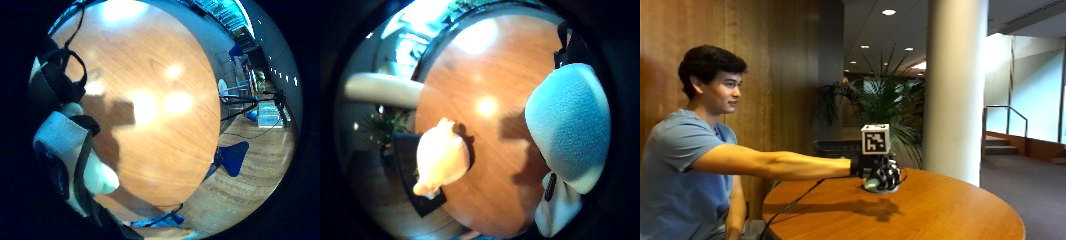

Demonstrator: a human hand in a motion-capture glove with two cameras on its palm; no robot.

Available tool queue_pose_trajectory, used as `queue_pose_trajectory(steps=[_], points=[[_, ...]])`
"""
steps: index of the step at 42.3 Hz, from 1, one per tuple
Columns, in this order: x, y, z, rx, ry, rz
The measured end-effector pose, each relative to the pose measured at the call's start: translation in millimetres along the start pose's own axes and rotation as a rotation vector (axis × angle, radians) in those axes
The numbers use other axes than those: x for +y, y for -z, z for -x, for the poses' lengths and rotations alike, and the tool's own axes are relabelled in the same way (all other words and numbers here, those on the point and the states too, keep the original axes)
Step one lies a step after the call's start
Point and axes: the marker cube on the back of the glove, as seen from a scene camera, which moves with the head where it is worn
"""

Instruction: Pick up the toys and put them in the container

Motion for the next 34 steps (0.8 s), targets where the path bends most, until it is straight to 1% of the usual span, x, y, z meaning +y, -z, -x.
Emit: queue_pose_trajectory(steps=[3,6,8,9,12,13,14,17,22,24,27,31,34], points=[[8.4,27.0,-6.4,0.067,0.038,-0.009],[13.6,55.6,0.7,0.023,-0.022,-0.013],[18.8,75.5,3.3,0.015,-0.004,-0.015],[22.5,85.4,2.3,0.032,0.046,-0.018],[37.0,114.7,0.4,0.100,0.275,-0.036],[41.2,125.3,4.1,0.101,0.310,-0.043],[44.3,136.0,9.9,0.088,0.308,-0.049],[50.5,167.4,30.9,0.023,0.219,-0.066],[66.5,219.1,64.4,-0.041,0.188,-0.104],[74.9,236.2,83.6,-0.090,0.201,-0.115],[86.8,254.3,111.6,-0.129,0.241,-0.130],[94.9,269.8,142.6,-0.135,0.138,-0.145],[104.4,276.0,165.8,-0.084,0.157,-0.177]])
